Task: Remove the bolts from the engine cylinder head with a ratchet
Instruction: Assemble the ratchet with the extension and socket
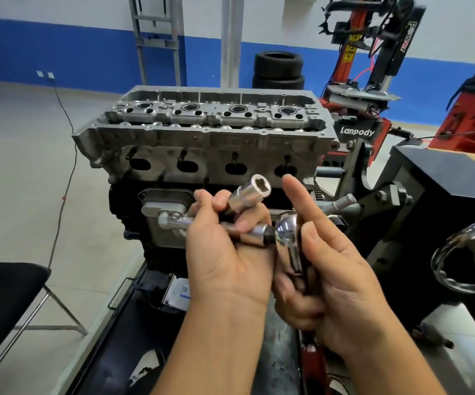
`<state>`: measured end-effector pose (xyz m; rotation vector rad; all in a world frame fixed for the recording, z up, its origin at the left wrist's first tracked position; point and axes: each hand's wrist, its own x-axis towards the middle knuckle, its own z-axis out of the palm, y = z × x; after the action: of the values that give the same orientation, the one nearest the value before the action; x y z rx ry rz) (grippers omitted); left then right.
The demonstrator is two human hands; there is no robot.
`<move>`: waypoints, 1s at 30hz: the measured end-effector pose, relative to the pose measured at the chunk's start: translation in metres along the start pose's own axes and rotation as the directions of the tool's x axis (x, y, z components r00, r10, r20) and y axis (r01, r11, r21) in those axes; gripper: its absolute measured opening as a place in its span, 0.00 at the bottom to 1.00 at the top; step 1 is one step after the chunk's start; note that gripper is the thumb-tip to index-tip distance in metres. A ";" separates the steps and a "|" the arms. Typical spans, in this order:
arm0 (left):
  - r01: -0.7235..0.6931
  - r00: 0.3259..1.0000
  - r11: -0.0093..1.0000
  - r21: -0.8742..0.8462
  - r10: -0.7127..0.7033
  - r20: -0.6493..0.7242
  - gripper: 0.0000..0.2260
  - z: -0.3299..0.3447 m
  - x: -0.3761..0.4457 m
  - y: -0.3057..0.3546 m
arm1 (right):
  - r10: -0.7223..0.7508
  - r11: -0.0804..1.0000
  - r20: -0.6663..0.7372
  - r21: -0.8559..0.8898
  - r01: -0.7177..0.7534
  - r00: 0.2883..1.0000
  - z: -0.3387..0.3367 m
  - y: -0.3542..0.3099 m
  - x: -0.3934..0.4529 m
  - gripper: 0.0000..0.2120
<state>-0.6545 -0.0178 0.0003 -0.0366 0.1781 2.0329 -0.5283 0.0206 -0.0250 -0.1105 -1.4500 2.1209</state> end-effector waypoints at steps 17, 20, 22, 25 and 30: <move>-0.201 0.968 0.924 0.326 0.136 0.211 0.12 -0.004 -0.003 -0.028 | -0.040 0.990 -0.357 0.115 0.086 0.933 -0.012 0.009 -0.005 0.23; -0.188 0.949 0.859 0.476 0.033 0.315 0.12 -0.008 -0.007 -0.032 | -0.018 0.958 -0.374 0.260 0.124 0.927 -0.016 0.004 -0.004 0.20; -0.167 0.944 0.850 0.500 -0.008 0.330 0.10 -0.008 -0.007 -0.031 | -0.036 0.957 -0.375 0.254 0.140 0.926 -0.018 -0.001 -0.004 0.18; -0.183 0.960 0.834 0.521 0.037 0.277 0.16 -0.006 -0.004 -0.030 | -0.040 0.977 -0.341 0.184 0.108 0.939 -0.020 -0.002 -0.006 0.20; -0.253 0.957 0.814 0.522 0.130 0.261 0.17 -0.014 -0.002 -0.030 | 0.052 0.970 -0.262 0.243 0.014 0.964 -0.024 0.002 -0.011 0.23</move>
<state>-0.6274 -0.0086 -0.0169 0.5871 0.6512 2.0959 -0.5110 0.0351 -0.0393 -0.3058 -1.0300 2.1832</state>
